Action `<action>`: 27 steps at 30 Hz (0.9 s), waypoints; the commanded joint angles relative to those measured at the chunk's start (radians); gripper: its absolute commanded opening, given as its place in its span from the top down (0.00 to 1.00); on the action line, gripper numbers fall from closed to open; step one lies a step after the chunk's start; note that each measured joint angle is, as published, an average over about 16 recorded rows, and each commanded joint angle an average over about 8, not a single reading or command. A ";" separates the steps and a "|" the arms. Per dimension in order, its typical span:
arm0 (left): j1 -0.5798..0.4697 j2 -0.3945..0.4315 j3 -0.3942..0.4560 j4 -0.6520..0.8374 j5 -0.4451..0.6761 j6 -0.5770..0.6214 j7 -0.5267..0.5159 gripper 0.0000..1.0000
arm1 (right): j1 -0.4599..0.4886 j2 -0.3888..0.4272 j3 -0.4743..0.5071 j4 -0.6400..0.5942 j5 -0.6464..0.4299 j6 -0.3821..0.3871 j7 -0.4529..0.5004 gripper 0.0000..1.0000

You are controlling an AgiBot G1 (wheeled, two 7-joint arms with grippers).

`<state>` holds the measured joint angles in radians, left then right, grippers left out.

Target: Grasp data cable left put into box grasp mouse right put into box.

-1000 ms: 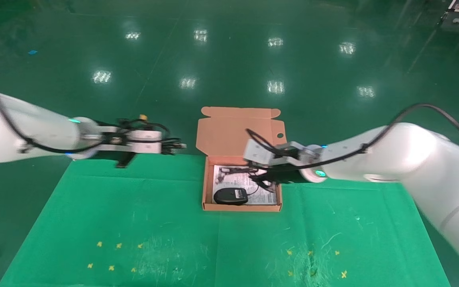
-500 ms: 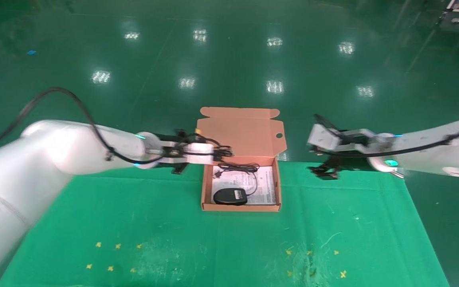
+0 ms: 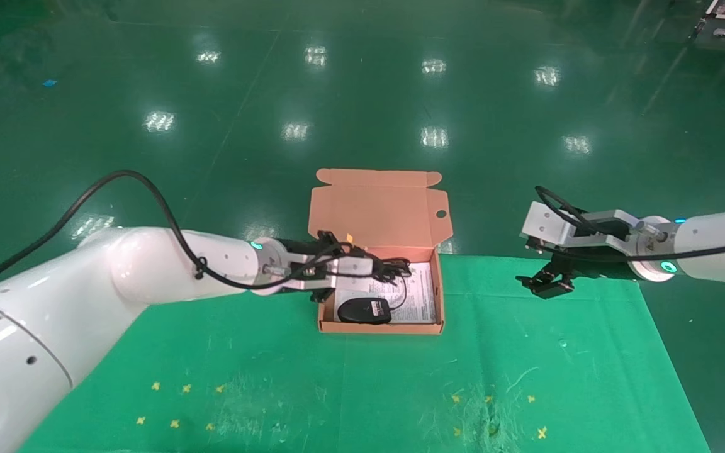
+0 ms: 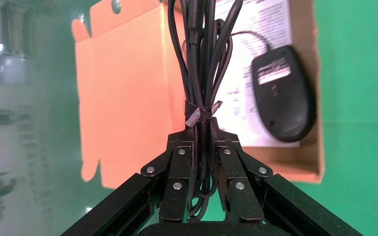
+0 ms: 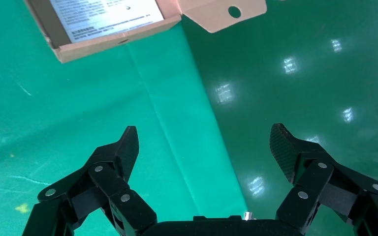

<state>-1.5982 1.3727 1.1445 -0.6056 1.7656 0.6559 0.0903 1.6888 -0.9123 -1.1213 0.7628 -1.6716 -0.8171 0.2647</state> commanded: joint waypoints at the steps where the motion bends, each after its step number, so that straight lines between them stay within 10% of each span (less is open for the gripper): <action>1: 0.001 0.001 0.026 -0.004 -0.029 -0.005 0.008 0.84 | -0.004 0.017 -0.001 0.033 -0.004 -0.003 0.018 0.00; 8: -0.004 0.004 0.066 -0.007 -0.080 -0.011 0.000 0.00 | -0.011 0.041 -0.004 0.079 -0.014 0.000 0.045 0.00; 27: -0.008 -0.028 0.060 -0.042 -0.078 -0.010 -0.004 0.00 | 0.002 0.043 0.007 0.078 -0.009 0.014 0.038 0.00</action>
<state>-1.6184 1.3421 1.1996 -0.6448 1.6881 0.6415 0.0835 1.6994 -0.8647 -1.1098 0.8469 -1.6792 -0.7993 0.3000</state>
